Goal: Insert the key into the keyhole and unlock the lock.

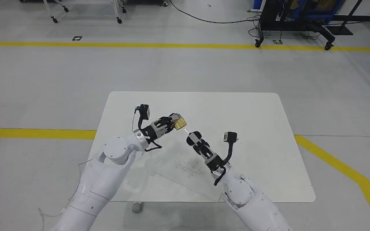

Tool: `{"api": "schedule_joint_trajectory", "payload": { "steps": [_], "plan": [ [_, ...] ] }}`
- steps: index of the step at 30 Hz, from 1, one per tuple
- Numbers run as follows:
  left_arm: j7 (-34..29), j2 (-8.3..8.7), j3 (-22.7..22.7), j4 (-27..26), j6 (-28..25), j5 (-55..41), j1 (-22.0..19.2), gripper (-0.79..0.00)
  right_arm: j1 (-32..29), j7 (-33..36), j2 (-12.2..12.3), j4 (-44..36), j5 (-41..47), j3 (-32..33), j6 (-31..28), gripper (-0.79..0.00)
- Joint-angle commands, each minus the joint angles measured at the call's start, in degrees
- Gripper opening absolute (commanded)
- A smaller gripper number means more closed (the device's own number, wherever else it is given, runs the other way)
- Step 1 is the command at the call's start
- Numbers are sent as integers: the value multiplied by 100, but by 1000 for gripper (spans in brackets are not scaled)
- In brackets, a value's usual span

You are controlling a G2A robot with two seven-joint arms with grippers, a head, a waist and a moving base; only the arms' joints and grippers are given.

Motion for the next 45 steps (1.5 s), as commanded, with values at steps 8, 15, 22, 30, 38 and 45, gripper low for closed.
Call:
{"api": "schedule_joint_trajectory", "payload": {
  "steps": [8,15,22,30,38,45],
  "plan": [
    [-40,-27,-11,28,0,16,-11,-785,121,-554,-135,115,-353,-160,309,-785],
    [-97,-41,-27,28,21,32,-8,-785,143,-686,-189,148,-431,-133,434,-785],
    [8,-58,-22,-16,-59,186,21,-785,103,-1242,-223,76,-1334,-85,676,-785],
    [86,-91,5,-53,-75,197,52,-785,-53,-1877,-295,-53,-2106,-207,922,-785],
    [82,-122,-28,-52,-146,52,76,-785,-100,-1922,-372,-91,-1887,-221,1056,-785],
    [299,-149,-2,-114,-317,258,121,-785,-122,-1581,-416,-154,-1334,-177,1073,-785]
  ]
}}
